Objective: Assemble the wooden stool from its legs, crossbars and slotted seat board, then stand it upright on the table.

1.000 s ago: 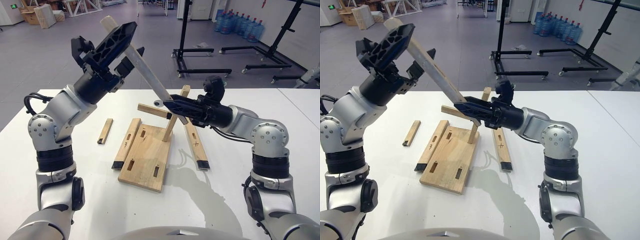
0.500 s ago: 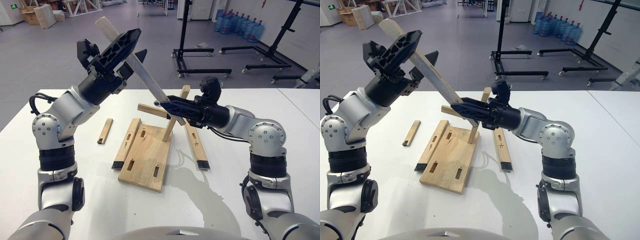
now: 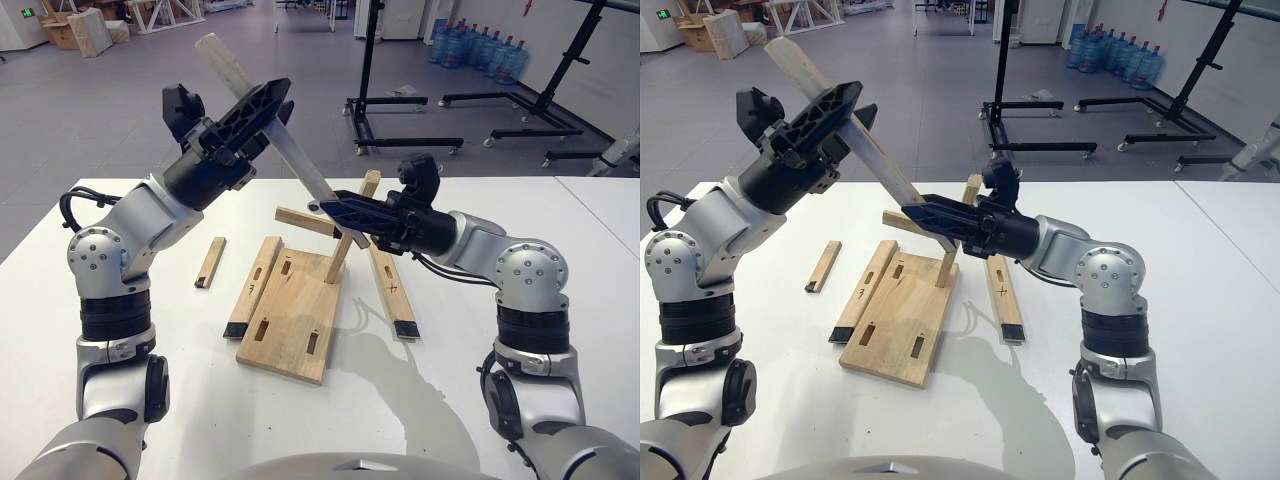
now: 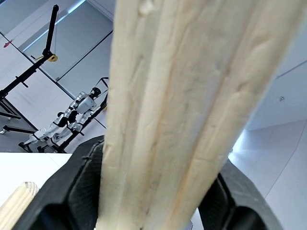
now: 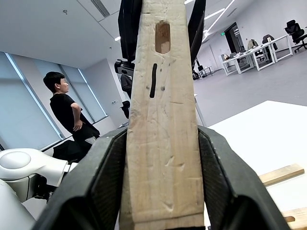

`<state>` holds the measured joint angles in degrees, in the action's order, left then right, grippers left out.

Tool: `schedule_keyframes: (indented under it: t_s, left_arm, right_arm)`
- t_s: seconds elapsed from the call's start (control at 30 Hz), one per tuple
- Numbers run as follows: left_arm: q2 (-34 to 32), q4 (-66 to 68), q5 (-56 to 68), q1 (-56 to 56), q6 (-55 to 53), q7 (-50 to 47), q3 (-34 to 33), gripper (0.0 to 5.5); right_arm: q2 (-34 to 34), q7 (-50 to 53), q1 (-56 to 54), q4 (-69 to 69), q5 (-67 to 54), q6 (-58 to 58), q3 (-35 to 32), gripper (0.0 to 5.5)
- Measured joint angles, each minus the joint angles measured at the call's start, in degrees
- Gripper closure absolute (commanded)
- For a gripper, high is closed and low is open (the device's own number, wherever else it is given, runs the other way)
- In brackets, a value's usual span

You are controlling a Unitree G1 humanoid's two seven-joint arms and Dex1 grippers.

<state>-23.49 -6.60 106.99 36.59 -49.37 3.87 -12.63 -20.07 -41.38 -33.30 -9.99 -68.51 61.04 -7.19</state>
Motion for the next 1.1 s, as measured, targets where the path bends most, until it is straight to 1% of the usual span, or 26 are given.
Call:
schedule_keyframes:
  t_s: [0.07,0.1,0.2,0.37,0.43,0.5,0.57,0.6,0.63,0.67,0.73,0.8,0.9,0.97,1.0,1.1]
  left_arm:
    - [0.01,0.01,-0.2,0.0,0.04,0.08,-0.06,3.13]
    - [0.01,0.01,-0.44,0.0,0.06,0.2,-0.08,3.14]
    - [0.04,0.15,-1.13,-0.62,0.09,0.27,-0.17,3.37]
    - [-0.11,0.41,-2.88,-1.06,0.09,0.69,-0.73,3.47]
    - [-0.81,1.24,-4.76,-1.32,0.06,1.71,-1.13,3.47]
    - [-2.11,2.38,-6.7,-1.61,0.0,3.07,-1.79,3.48]
    - [-3.93,3.22,-10.31,-2.52,-0.07,5.0,-2.48,3.48]
    - [-5.07,3.4,-12.3,-2.87,-0.09,5.59,-3.2,3.48]
    - [-6.72,3.45,-14.71,-3.4,-0.02,6.54,-4.21,3.48]
    - [-7.47,2.8,-16.77,-3.62,0.4,7.3,-4.63,3.48]
    - [-9.72,-0.21,-24.32,-5.14,3.11,8.78,-5.42,3.48]
    - [-11.92,-4.44,-33.63,-6.53,7.24,9.18,-5.79,3.48]
    - [-13.38,-11.17,-46.16,-9.66,12.46,9.58,-4.45,3.48]
    - [-13.64,-12.45,-47.7,-10.93,12.39,11.13,-3.82,3.48]
    - [-13.95,-12.81,-48.39,-11.83,11.73,12.36,-3.34,3.48]
    - [-16.57,-12.76,-52.34,-13.57,10.1,15.75,-1.37,3.48]
  right_arm:
    - [0.19,0.18,0.0,0.05,-0.04,0.0,0.0,3.49]
    - [0.28,0.25,0.0,0.05,-0.05,0.0,0.0,3.13]
    - [0.45,-0.35,-0.11,-0.39,-0.14,-0.69,-0.02,2.57]
    - [-1.13,-1.72,0.38,-1.86,-0.18,-0.98,0.3,1.71]
    - [-3.32,-2.82,2.41,-2.9,-0.5,-0.42,-0.55,1.39]
    - [-6.14,-3.88,4.74,-3.83,-1.33,-0.13,-2.79,1.07]
    - [-9.82,-4.17,6.36,-4.27,-2.5,-0.06,-7.15,0.76]
    - [-12.02,-4.38,7.35,-4.39,-2.48,-0.1,-9.34,0.49]
    - [-14.81,-5.06,8.6,-4.66,-2.37,-0.52,-11.49,0.36]
    - [-16.37,-5.97,9.79,-5.59,-1.46,-1.23,-12.03,0.31]
    - [-19.96,-9.45,15.09,-10.4,2.51,-3.63,-11.23,0.31]
    - [-21.65,-12.17,21.99,-16.9,8.61,-7.46,-5.94,0.31]
    - [-20.13,-11.28,28.44,-21.15,24.26,-17.7,8.24,0.31]
    - [-18.04,-8.92,28.44,-21.11,31.47,-22.6,13.77,0.31]
    - [-15.69,-6.44,27.7,-20.43,35.39,-24.88,16.91,0.31]
    - [-9.27,0.64,23.31,-18.92,43.6,-26.95,23.55,0.31]
